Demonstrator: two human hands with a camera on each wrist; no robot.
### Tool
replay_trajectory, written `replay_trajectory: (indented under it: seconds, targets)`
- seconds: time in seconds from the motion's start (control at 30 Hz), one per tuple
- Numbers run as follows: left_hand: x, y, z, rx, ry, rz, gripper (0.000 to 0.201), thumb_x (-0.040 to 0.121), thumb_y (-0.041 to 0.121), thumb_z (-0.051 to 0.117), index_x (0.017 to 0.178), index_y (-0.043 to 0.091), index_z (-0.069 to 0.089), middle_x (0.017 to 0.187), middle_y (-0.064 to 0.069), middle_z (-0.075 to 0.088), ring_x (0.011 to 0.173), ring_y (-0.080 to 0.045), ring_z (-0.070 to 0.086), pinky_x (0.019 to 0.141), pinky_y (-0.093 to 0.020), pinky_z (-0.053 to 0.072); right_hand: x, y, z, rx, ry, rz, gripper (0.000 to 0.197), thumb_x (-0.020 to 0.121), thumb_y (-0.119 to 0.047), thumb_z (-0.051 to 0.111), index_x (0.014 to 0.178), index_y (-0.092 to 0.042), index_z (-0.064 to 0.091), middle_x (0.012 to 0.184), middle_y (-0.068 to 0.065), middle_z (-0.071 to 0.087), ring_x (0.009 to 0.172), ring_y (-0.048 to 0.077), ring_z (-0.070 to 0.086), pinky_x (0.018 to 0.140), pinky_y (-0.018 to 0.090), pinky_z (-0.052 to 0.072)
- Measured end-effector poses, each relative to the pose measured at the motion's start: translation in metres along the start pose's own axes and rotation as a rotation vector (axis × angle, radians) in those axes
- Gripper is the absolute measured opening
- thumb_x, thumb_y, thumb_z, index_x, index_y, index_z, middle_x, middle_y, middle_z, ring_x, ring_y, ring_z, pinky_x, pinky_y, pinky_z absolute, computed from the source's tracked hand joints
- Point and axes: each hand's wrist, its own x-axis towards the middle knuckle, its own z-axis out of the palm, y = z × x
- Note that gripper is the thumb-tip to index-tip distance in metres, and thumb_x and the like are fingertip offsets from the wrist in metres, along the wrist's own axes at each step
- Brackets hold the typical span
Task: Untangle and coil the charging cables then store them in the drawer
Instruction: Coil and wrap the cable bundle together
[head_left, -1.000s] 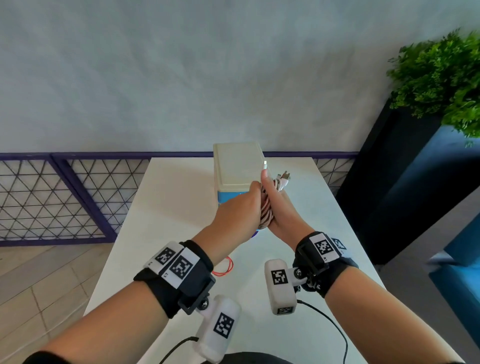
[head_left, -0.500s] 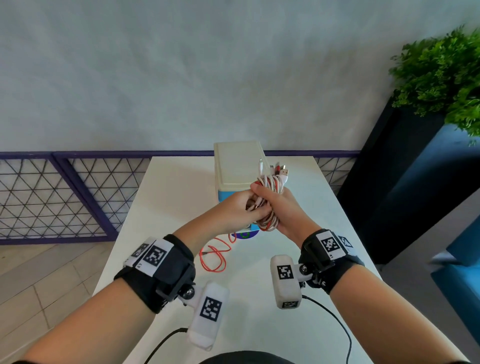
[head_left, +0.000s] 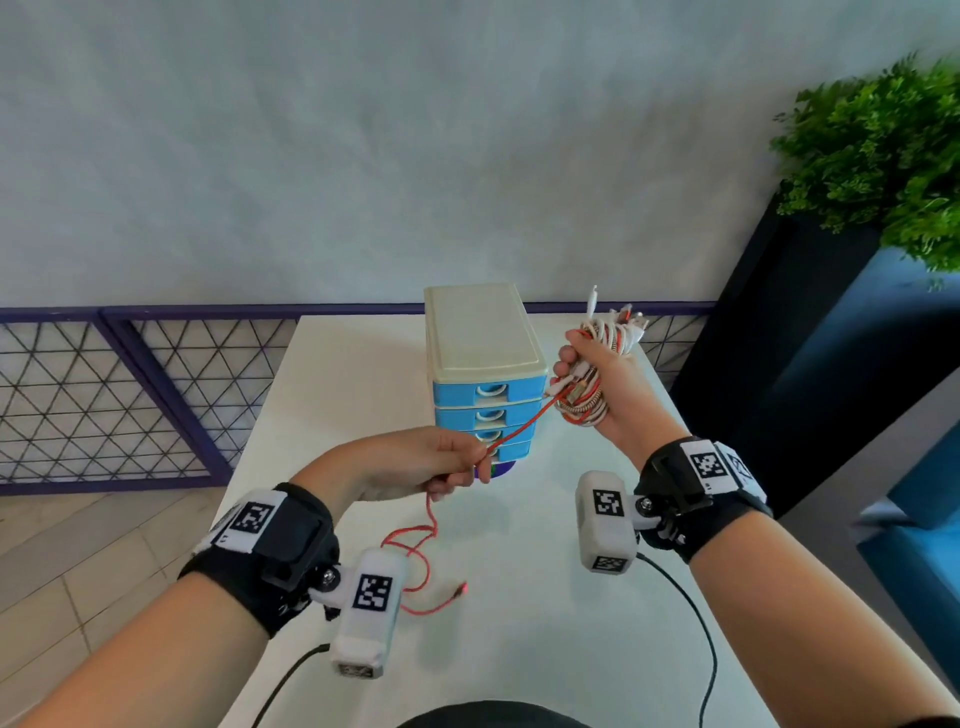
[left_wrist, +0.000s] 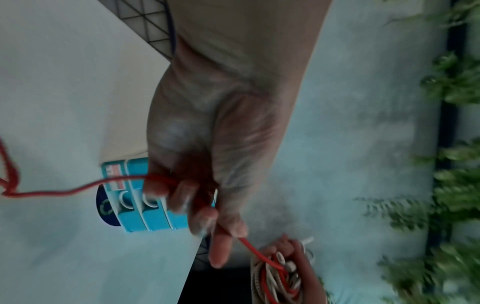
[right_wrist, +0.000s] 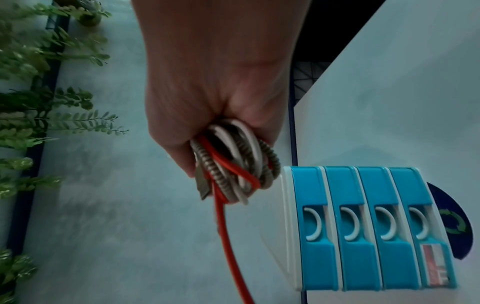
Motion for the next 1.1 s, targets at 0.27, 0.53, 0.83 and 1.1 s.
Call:
replay_trajectory:
  seconds: [0.27, 0.53, 0.83, 1.1]
  targets:
    - [0.014, 0.026, -0.005, 0.532, 0.598, 0.378, 0.005, 0.08, 0.014, 0.072, 0.081, 0.019, 0.074, 0.076, 0.011, 0.06, 0.069, 0.001, 0.05, 0.063, -0.013, 0.035, -0.017, -0.001, 0.014, -0.443, -0.163, 0.123, 0.014, 0.092, -0.014, 0.062, 0.091, -0.001, 0.066, 0.085, 0.015, 0.074, 0.076, 0.022, 0.073, 0.069, 0.035, 0.061]
    - [0.014, 0.036, 0.0, 0.461, 0.667, 0.458, 0.043, 0.069, 0.012, 0.079, 0.084, 0.02, 0.039, 0.082, -0.005, 0.058, 0.068, -0.015, 0.047, 0.059, -0.02, 0.04, -0.028, 0.009, 0.026, -0.372, -0.46, 0.36, 0.019, 0.09, -0.021, 0.063, 0.094, -0.002, 0.063, 0.088, 0.019, 0.066, 0.081, 0.028, 0.07, 0.07, 0.039, 0.058]
    - [0.017, 0.029, -0.015, 0.369, 0.424, 0.169, 0.029, 0.079, 0.036, 0.072, 0.085, 0.018, 0.05, 0.065, -0.001, 0.051, 0.064, -0.018, 0.047, 0.061, -0.031, 0.04, -0.029, 0.009, 0.023, -0.581, -0.47, 0.336, 0.01, 0.09, -0.016, 0.064, 0.088, -0.007, 0.061, 0.071, 0.006, 0.061, 0.061, 0.016, 0.06, 0.057, 0.026, 0.053]
    - [0.0, -0.005, -0.031, -0.206, 0.269, 0.048, 0.029, 0.102, 0.021, 0.037, 0.087, 0.011, 0.059, 0.059, 0.004, 0.041, 0.053, -0.012, 0.034, 0.059, -0.025, 0.034, -0.021, -0.007, -0.009, -0.649, -0.053, 0.156, 0.008, 0.087, -0.005, 0.062, 0.094, -0.006, 0.059, 0.071, 0.009, 0.061, 0.056, 0.015, 0.059, 0.056, 0.027, 0.054]
